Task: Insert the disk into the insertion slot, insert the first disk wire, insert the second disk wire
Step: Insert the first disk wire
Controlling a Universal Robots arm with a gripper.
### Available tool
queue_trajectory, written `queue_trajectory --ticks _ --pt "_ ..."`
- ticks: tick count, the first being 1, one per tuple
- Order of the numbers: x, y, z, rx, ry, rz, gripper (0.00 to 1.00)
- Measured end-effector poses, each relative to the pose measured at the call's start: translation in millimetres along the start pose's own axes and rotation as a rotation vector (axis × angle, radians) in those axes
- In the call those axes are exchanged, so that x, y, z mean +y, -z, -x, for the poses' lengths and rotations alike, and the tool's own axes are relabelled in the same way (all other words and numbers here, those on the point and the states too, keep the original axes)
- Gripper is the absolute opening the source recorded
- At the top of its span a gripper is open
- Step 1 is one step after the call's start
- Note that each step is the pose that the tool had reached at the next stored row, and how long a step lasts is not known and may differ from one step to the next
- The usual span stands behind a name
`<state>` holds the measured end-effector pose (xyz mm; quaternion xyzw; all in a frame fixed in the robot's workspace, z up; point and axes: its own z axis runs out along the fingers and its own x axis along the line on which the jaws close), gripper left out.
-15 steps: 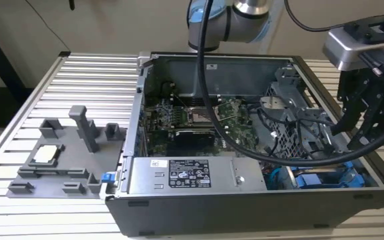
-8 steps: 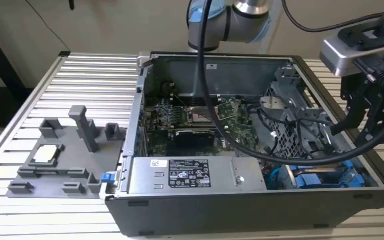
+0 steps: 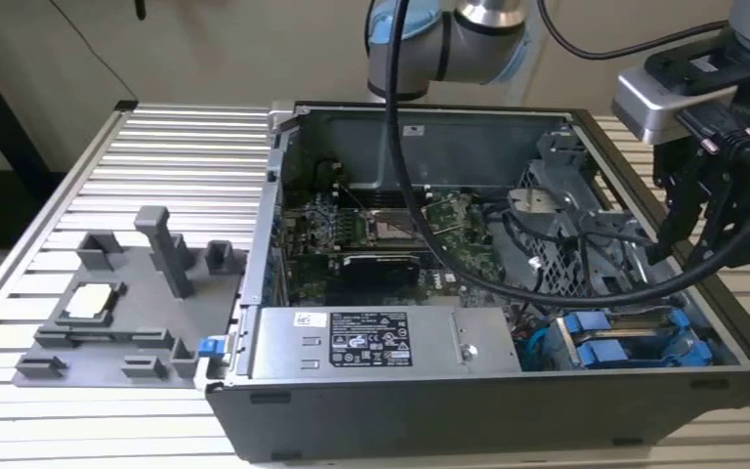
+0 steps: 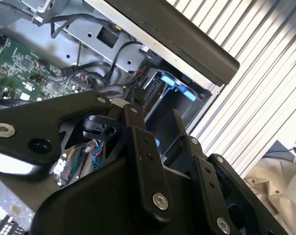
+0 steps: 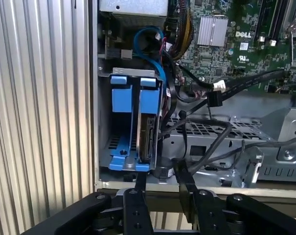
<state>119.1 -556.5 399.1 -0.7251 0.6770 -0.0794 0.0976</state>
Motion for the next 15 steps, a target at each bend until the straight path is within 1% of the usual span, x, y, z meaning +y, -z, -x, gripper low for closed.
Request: queue_trajectory --ticks 2,5,8,11,13,14,15 --pt "2.2 -0.5 1.8 0.0 0.003 -0.009 0.41" --pt "7.2 -2.4 4.4 0.001 0.005 -0.0289 0.41" --pt "12.7 -4.6 7.4 0.0029 0.007 -0.044 0.41" --pt "16.2 -6.6 10.9 0.0058 0.008 -0.0529 0.41" --pt "17.1 -8.1 12.2 0.0076 0.009 -0.0593 0.41" --pt "17.4 -8.8 12.7 0.0087 0.009 -0.0618 0.41" --pt "17.4 -9.1 13.0 0.0099 0.009 -0.062 0.41"
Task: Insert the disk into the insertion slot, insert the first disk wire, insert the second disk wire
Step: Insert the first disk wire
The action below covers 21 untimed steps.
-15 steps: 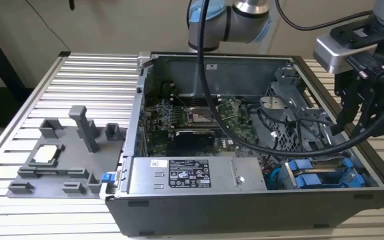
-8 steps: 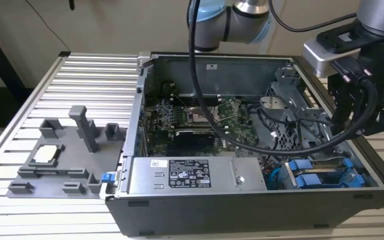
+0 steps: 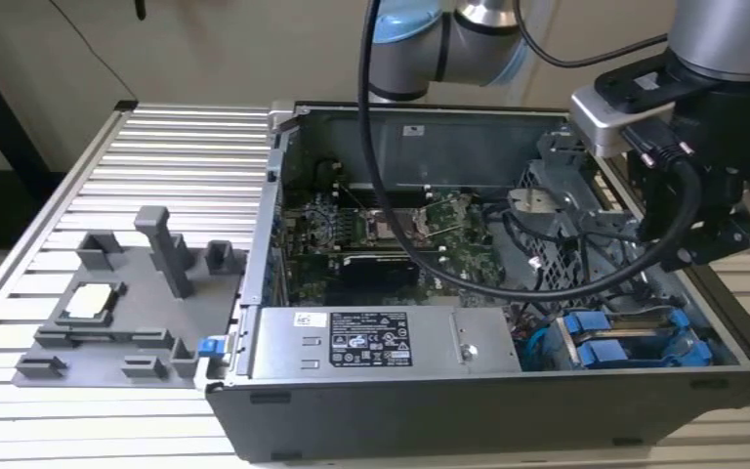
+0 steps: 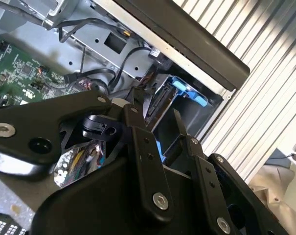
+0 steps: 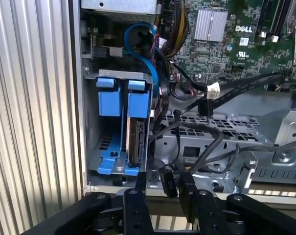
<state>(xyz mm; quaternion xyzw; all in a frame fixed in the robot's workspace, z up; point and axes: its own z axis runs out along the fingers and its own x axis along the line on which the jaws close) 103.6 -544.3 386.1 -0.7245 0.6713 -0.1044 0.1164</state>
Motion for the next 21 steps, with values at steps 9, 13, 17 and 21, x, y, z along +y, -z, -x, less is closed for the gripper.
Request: queue_trajectory --ticks 9,13,17,21 --pt "0.3 -0.7 0.3 0.0003 0.0 -0.0003 0.41" --pt "0.3 -0.7 0.3 0.0001 0.0 -0.0003 0.26" --pt "0.3 -0.7 0.3 -0.0001 0.0 -0.0003 0.19" --pt "0.4 -0.6 0.3 -0.0003 0.0 -0.0003 0.19"
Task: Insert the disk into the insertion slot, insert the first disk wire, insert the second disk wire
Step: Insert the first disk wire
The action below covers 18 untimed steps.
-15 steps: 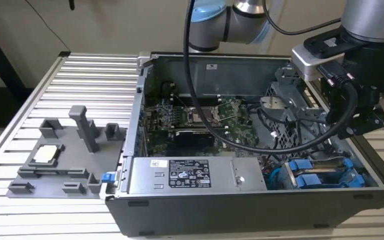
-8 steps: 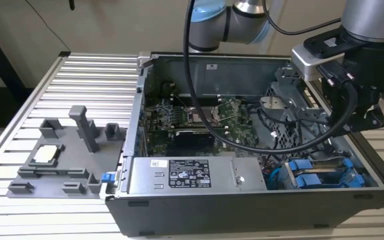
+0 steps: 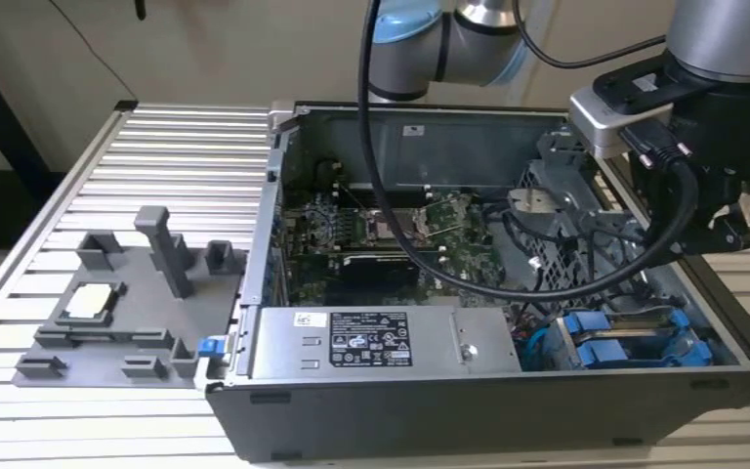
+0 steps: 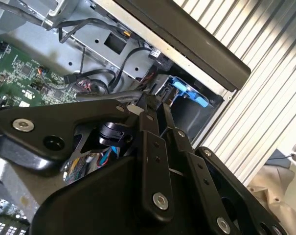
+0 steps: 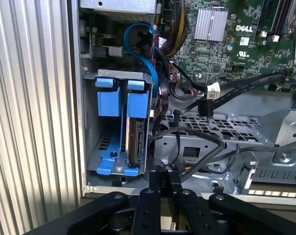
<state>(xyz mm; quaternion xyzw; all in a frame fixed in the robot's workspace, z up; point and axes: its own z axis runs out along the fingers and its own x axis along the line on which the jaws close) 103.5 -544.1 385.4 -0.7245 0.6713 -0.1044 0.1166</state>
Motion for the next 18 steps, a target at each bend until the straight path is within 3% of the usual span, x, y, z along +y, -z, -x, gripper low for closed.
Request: queue_trajectory --ticks 4,6,8,18 --pt "-0.2 -0.1 0.0 -0.0001 0.0 0.0018 0.19" --pt "-1.6 -1.2 -0.3 -0.0005 0.0 0.0123 0.19" --pt "-5.2 -2.8 -0.7 -0.002 -0.001 0.034 0.19" --pt "-26.7 -11.1 -5.4 -0.0116 -0.005 0.169 0.19"
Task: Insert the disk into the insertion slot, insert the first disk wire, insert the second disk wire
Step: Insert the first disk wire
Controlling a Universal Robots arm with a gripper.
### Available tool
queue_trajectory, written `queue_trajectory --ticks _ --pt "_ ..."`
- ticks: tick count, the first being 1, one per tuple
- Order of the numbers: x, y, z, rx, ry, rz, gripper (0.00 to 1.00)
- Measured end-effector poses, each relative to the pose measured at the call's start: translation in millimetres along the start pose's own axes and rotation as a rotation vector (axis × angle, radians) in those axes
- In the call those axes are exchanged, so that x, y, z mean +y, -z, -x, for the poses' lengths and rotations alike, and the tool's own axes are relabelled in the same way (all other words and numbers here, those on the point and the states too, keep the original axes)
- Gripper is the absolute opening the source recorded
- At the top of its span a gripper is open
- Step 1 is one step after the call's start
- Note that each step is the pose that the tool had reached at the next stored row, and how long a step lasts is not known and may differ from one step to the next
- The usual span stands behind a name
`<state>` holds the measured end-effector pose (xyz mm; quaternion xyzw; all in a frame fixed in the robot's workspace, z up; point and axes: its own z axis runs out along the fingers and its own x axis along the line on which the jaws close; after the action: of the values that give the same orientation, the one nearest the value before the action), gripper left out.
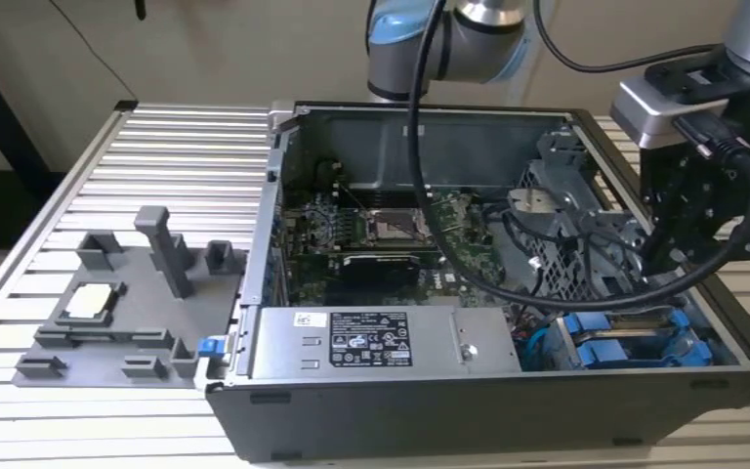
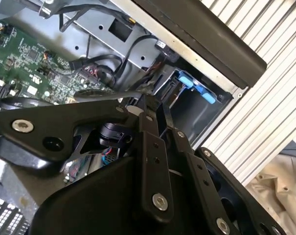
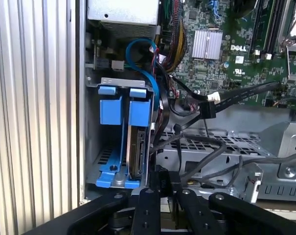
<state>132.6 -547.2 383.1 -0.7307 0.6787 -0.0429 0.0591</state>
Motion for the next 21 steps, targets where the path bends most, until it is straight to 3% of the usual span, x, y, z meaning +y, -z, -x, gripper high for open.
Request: queue_trajectory --ticks 4,10,16,21 --pt "-7.1 -2.0 -2.0 -0.0029 -0.001 0.0404 0.19" --pt "-16.3 -5.8 -5.5 -0.0058 -0.002 0.0805 0.19" --pt "-23.6 -9.5 -9.0 -0.008 -0.003 0.1125 0.19" --pt "-26.2 -13.2 -11.5 -0.0091 -0.006 0.1266 0.19"
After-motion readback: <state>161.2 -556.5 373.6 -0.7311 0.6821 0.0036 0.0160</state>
